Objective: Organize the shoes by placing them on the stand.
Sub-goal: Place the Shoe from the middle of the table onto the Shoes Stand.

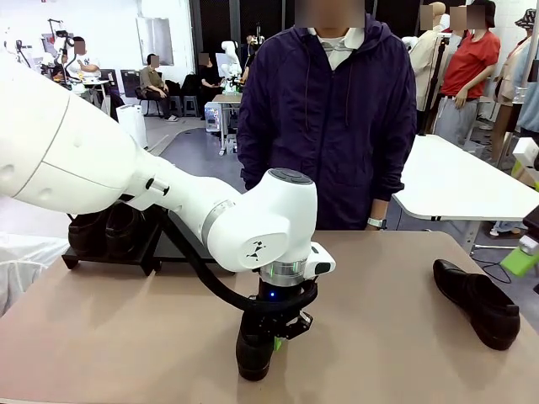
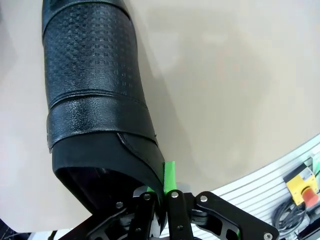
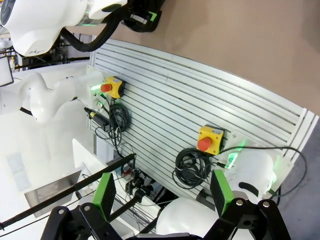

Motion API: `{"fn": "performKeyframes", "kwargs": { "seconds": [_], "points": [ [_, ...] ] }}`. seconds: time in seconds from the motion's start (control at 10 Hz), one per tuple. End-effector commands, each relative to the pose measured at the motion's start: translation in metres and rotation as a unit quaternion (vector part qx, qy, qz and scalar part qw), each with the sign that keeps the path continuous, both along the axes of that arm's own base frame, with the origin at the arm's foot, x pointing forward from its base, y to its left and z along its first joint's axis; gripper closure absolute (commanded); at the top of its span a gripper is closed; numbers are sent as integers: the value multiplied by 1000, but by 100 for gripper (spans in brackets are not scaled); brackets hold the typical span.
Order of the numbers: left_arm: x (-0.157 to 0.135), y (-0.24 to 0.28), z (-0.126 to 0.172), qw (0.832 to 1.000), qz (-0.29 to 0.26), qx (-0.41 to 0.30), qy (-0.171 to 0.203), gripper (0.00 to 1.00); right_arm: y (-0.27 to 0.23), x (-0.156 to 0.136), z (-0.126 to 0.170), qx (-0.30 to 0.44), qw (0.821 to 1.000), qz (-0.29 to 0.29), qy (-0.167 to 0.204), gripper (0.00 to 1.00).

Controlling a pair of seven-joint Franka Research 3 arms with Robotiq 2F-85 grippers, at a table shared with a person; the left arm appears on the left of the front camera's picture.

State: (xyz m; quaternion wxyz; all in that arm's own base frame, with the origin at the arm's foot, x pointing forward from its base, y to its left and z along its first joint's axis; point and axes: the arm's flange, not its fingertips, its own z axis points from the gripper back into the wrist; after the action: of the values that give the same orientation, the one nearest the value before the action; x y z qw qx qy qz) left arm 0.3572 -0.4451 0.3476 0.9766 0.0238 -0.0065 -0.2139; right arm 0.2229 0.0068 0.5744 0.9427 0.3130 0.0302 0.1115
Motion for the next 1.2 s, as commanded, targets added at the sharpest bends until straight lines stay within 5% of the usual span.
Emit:
{"fn": "performKeyframes", "kwargs": {
  "seconds": [0.0,0.2,0.4,0.7,0.8,0.9,1.0,1.1],
  "points": [
    [-1,10,10,999,27,8,-32,100,1,1,4,9,1000,0,0,0],
    [-6,37,60,996,77,-3,-53,100,1,1,4,9,1000,0,0,0],
    [-39,64,125,987,101,-43,-116,100,1,1,4,9,1000,0,0,0],
    [-108,99,177,933,166,-94,-306,100,1,1,4,9,1000,0,0,0],
    [-115,111,182,923,192,-99,-318,100,1,1,4,9,1000,0,0,0],
    [-115,122,182,926,227,-96,-286,100,1,1,4,9,1000,0,0,0],
    [-108,94,193,942,168,-105,-270,100,1,1,4,9,1000,0,0,0],
    [-108,94,193,942,168,-105,-270,100,1,1,4,9,1000,0,0,0]
  ]
}}
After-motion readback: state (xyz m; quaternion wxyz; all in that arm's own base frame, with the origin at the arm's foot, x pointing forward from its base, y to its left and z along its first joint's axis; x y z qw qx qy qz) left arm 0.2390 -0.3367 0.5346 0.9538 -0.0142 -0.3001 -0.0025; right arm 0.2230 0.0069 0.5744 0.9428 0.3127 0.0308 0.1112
